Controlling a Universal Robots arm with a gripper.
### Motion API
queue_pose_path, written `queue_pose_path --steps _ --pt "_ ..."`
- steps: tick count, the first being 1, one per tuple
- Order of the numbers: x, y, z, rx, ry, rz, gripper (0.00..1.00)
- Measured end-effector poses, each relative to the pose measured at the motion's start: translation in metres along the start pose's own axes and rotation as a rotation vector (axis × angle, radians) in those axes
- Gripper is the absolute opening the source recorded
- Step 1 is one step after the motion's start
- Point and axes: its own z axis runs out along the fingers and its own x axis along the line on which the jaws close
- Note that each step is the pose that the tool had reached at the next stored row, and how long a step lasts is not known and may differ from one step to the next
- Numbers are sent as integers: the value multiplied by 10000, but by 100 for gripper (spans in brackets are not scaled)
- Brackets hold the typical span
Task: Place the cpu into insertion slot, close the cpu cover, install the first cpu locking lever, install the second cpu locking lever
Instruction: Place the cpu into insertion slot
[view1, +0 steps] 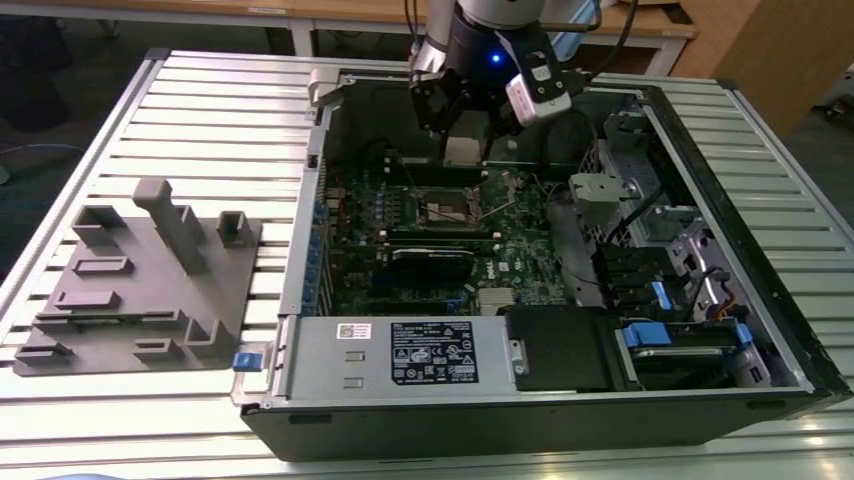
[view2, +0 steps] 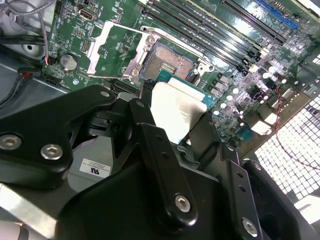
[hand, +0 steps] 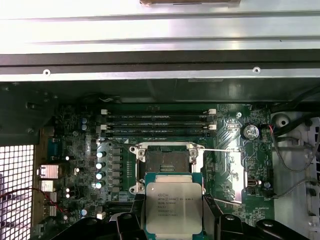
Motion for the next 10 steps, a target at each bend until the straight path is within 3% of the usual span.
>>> queue_pose_path --steps 10 --pt "-1 -5 52 1 1 0 54"
